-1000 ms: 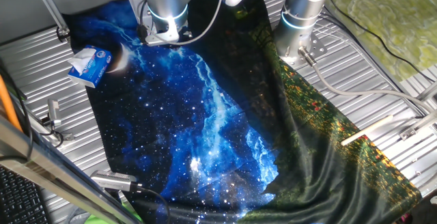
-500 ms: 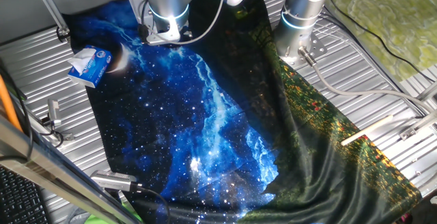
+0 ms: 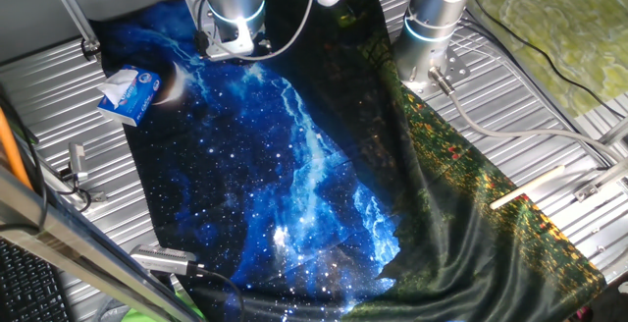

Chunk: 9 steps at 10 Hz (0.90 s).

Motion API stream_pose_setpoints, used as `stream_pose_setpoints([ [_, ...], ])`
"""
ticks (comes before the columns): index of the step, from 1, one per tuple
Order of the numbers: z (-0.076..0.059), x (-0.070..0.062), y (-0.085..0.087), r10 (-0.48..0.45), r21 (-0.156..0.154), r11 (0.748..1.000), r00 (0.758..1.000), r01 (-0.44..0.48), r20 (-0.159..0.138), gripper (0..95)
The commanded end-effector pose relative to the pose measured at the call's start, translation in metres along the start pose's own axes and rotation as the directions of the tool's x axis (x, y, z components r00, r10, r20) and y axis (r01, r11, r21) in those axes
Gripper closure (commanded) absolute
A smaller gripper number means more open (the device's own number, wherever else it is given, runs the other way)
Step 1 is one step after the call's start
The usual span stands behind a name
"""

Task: Grasp the handle and open the drawer

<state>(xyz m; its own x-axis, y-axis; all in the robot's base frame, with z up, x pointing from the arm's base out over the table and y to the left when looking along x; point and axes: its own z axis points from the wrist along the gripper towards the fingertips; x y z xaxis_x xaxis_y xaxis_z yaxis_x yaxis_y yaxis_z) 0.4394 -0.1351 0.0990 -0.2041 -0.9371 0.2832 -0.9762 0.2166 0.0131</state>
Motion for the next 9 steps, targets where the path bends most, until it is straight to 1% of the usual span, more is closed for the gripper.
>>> stream_pose_setpoints([
  [1, 0.002, 0.003, -0.001, -0.004, 0.001, 1.0, 1.0, 0.004, 0.0, 76.0],
  [5, 0.012, 0.021, -0.006, -0.052, 0.004, 0.999, 0.999, 0.052, -0.005, 76.0],
  [6, 0.015, 0.027, -0.008, -0.07, 0.003, 0.998, 0.998, 0.07, -0.002, 76.0],
  [7, 0.016, 0.031, -0.008, -0.078, 0.003, 0.997, 0.997, 0.078, -0.003, 57.0],
  [9, 0.019, 0.036, -0.009, -0.098, 0.004, 0.995, 0.995, 0.099, -0.006, 57.0],
])
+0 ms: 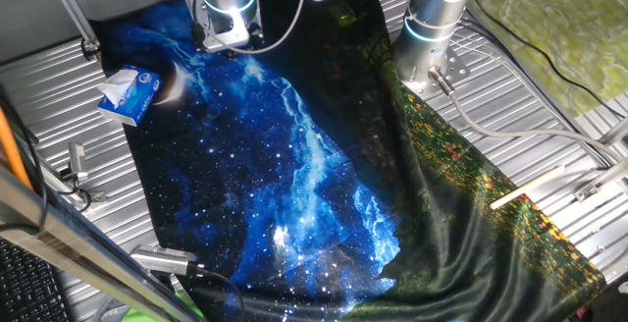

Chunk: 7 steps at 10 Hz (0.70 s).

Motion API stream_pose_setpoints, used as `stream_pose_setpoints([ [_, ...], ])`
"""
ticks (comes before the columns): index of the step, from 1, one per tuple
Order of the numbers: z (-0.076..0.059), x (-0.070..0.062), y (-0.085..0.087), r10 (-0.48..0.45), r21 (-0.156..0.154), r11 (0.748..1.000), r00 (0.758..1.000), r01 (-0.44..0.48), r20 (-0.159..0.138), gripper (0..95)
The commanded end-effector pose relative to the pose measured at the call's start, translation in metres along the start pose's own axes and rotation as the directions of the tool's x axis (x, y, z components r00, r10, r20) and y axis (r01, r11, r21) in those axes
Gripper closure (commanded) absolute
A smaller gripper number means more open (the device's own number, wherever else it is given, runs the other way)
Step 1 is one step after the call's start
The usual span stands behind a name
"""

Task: Grasp the handle and open the drawer

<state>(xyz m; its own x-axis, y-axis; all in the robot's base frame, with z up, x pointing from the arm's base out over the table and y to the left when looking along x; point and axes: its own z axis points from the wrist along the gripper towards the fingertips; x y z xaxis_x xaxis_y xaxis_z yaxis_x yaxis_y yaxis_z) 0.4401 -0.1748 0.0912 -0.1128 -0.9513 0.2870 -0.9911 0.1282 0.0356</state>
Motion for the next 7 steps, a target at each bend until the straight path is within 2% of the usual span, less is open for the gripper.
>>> stream_pose_setpoints([
  [1, 0.002, 0.004, 0.0, -0.011, 0.0, 1.0, 1.0, 0.011, 0.0, 57.0],
  [7, 0.011, 0.024, 0.001, -0.018, -0.002, 1.0, 1.0, 0.018, 0.002, 57.0],
])
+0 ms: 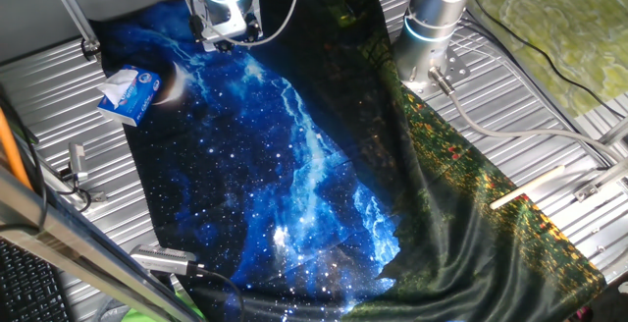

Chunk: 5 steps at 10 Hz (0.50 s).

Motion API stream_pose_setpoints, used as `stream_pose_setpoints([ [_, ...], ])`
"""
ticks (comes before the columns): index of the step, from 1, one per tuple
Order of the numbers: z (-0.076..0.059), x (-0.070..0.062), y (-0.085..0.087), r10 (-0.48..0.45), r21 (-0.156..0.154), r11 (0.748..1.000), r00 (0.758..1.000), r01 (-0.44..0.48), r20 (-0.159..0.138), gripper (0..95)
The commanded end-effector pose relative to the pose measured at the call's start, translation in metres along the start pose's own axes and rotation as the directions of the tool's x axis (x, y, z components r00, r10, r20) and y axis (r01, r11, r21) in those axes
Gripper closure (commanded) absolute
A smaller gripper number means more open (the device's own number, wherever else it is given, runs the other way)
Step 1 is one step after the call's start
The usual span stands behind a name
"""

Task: Grasp the handle and open the drawer

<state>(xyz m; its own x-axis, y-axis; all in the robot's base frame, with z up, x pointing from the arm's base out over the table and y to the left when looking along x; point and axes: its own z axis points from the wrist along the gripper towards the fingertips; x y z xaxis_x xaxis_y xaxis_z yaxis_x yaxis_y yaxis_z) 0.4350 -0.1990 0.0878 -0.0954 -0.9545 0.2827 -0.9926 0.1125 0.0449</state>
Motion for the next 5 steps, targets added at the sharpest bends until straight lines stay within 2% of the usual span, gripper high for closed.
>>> stream_pose_setpoints([
  [1, 0.003, 0.005, 0.0, -0.004, 0.003, 1.0, 1.0, 0.004, 0.0, 57.0],
  [5, 0.007, 0.019, 0.005, -0.007, 0.003, 1.0, 1.0, 0.007, -0.001, 57.0],
])
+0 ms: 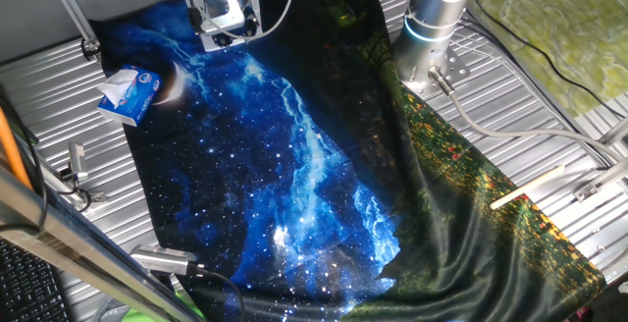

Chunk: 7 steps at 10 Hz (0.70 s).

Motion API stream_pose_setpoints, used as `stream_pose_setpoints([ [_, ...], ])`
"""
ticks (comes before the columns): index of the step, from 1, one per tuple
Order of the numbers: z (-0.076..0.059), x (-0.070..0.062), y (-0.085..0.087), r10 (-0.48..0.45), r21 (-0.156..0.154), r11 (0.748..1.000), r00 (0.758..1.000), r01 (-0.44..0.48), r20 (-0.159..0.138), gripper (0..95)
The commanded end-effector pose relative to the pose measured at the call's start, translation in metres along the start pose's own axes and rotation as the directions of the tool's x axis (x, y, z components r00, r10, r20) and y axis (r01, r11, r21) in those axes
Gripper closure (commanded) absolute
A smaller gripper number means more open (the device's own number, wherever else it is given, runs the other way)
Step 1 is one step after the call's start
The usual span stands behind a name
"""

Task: Grasp the handle and open the drawer

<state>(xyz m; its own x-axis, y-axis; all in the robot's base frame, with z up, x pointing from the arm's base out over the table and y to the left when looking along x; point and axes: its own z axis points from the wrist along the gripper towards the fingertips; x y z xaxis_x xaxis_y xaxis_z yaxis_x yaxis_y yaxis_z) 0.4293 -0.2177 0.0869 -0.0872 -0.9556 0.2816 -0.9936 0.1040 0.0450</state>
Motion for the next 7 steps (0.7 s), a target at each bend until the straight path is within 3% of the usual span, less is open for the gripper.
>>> stream_pose_setpoints([
  [1, 0.001, 0.0023, 0.0018, 0.001, 0.0, 1.0, 1.0, -0.001, 0.0, 57.0],
  [7, 0.0082, 0.011, 0.0038, -0.013, 0.0, 1.0, 1.0, 0.013, -0.001, 57.0],
])
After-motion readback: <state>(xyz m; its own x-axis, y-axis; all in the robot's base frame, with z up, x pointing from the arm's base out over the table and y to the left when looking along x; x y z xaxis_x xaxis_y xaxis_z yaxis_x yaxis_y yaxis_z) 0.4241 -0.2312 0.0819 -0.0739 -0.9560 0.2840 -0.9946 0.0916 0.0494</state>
